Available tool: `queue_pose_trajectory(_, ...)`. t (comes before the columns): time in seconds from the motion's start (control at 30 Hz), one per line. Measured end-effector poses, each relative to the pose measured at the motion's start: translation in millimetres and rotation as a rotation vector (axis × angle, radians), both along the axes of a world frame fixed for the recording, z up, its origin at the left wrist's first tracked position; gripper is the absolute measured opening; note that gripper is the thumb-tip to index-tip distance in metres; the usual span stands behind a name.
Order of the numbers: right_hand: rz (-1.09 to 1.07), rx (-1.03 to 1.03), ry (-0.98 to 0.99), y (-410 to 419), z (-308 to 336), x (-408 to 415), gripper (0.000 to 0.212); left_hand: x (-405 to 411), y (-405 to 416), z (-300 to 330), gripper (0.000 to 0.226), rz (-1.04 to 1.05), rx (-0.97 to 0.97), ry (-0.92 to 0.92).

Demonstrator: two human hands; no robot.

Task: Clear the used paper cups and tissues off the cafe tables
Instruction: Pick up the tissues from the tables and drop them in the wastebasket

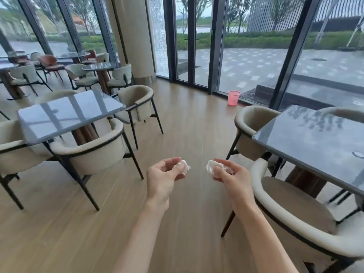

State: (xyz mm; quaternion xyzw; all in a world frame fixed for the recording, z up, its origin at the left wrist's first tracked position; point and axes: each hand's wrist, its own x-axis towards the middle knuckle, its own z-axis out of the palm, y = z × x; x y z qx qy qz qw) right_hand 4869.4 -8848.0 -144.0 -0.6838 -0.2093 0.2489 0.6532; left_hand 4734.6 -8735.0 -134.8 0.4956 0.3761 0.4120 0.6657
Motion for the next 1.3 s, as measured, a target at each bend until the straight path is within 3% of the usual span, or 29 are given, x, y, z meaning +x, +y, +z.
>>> queue_pose_trajectory(0.37,-0.013,-0.033,-0.002,199,-28,167,0.019,178,209,-39,0.016,-0.025,-0.068,0.003)
queue_pose_trajectory(0.6,-0.173,0.012,-0.001,330,-5,308,0.017,343,355,-10,0.015,-0.190,-0.035,-0.009)
queue_pose_trajectory(0.83,-0.279,0.015,0.017,405,0,430,0.017,473,442,4,0.015,-0.309,-0.001,0.017)
queue_pose_trajectory(1.1,-0.288,0.056,0.047,515,-40,617,0.019,643,545,-29,0.014,-0.273,-0.033,0.048)
queue_pose_trajectory(1.3,-0.276,0.111,0.034,604,-15,779,0.022,800,622,-6,0.013,-0.248,-0.017,0.017)
